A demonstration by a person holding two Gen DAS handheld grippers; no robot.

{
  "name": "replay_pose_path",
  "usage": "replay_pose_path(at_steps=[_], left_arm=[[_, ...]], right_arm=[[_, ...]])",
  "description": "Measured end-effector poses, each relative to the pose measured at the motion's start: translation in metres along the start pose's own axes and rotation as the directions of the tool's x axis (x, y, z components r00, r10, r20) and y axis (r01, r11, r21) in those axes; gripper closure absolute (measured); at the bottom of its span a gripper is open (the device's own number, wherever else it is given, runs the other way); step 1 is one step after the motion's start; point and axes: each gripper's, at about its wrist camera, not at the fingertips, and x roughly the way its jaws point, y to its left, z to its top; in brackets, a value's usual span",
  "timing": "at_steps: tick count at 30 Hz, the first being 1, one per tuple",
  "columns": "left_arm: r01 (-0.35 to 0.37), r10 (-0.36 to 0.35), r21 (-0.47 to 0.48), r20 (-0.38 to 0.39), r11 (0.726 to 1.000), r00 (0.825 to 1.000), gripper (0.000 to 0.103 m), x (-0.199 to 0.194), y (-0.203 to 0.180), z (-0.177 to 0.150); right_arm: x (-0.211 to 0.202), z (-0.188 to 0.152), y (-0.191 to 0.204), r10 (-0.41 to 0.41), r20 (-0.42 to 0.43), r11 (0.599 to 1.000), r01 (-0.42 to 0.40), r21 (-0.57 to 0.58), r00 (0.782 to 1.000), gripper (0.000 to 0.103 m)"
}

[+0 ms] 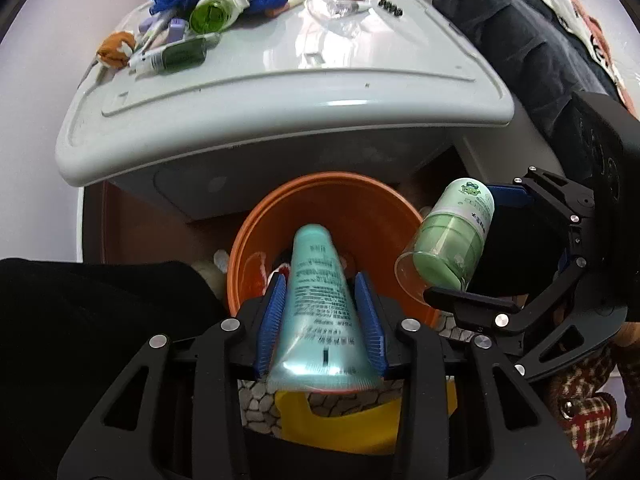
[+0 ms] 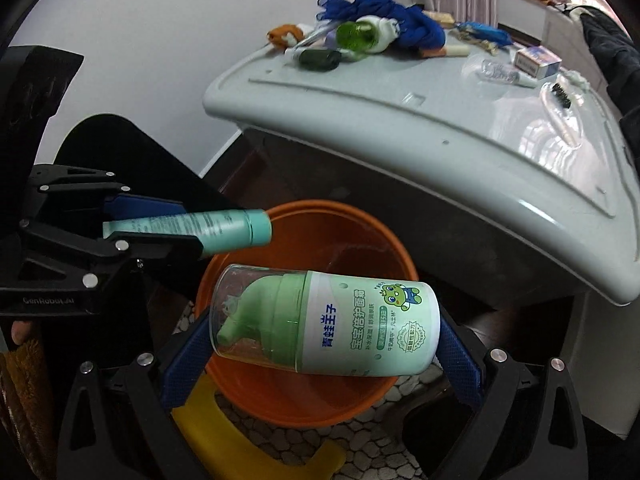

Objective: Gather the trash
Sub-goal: 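Drop the teal tube and green foam bottle into the orange bucket, then grasp the green round lid with the left tool while the right tool grasps the spray bottle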

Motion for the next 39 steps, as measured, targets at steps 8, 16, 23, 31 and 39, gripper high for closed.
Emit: replay_pose_path(at_steps=[8,16,23,31,39], left_arm=[[-0.025,0.025,-0.011,-0.004,1.000,1.000,0.040,-0.001,0.003,-0.002],[-0.032,0.033,-0.043,0.034,0.999,0.999,0.040,-0.006,0.011,0.005],[-0.085,0.099,-0.084,0.185,0.993,0.978,0.040,-0.031,0.030,0.033],[-0.123,0.177,-0.171,0.356,0.978,0.917,0.032,-0.042,0.071,0.101],[-0.107,0.049,0.237,0.237,0.966,0.970,0.032,0.007,0.096,0.166]], right_arm=[[0.002,0.003,-0.016,0.023,-0.009,0.996,-0.022,0.081,1.000,0.005],[-0.008,0.008,-0.019,0.041,0.039,0.995,-0.045,0.094,0.998,0.005],[-0.066,0.054,-0.022,-0.142,0.227,0.989,0.146,-0.001,0.963,0.005],[-0.115,0.140,-0.036,-0.209,0.476,0.972,0.235,0.004,0.854,0.005],[-0.096,0.156,-0.067,-0.139,0.514,0.990,0.126,0.060,0.846,0.005]])
